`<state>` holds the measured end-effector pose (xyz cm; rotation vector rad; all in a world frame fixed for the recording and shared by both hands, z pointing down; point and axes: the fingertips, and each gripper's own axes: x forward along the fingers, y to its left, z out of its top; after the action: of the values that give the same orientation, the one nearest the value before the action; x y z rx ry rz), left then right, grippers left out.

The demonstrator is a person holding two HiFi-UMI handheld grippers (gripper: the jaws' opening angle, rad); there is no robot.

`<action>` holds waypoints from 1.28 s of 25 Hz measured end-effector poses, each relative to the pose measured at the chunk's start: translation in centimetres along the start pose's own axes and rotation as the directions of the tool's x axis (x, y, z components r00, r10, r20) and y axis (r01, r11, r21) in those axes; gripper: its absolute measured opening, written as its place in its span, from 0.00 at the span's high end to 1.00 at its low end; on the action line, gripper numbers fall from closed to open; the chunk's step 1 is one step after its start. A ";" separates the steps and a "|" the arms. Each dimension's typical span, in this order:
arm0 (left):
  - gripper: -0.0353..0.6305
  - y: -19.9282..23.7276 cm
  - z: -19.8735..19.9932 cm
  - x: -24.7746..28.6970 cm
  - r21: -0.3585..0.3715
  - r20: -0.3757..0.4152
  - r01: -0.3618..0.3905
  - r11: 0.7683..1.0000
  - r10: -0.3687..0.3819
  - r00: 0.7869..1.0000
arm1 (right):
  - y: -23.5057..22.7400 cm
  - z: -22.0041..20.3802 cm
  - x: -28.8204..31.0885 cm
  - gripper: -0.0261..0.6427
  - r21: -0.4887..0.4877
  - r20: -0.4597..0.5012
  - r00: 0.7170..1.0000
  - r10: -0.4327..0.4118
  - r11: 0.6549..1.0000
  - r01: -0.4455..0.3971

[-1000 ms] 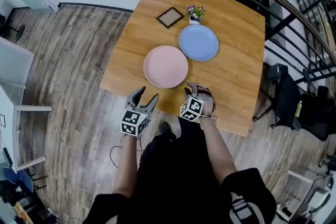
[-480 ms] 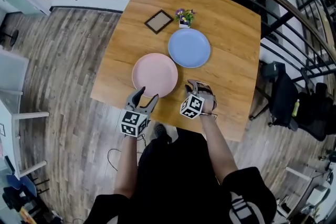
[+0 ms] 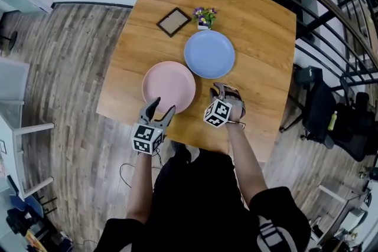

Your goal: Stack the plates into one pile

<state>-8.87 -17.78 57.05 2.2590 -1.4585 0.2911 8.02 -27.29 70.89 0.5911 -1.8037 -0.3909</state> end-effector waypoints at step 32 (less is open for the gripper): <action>0.56 1.3 -2.6 4.9 -0.049 -0.088 -0.018 0.999 0.014 0.996 | -0.6 0.6 7.6 0.79 -0.071 -0.008 0.996 0.088 0.994 -0.088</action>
<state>-7.78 -20.99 61.63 2.1687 -1.4238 0.3503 5.84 -32.17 76.34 0.4606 -1.7965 -0.3918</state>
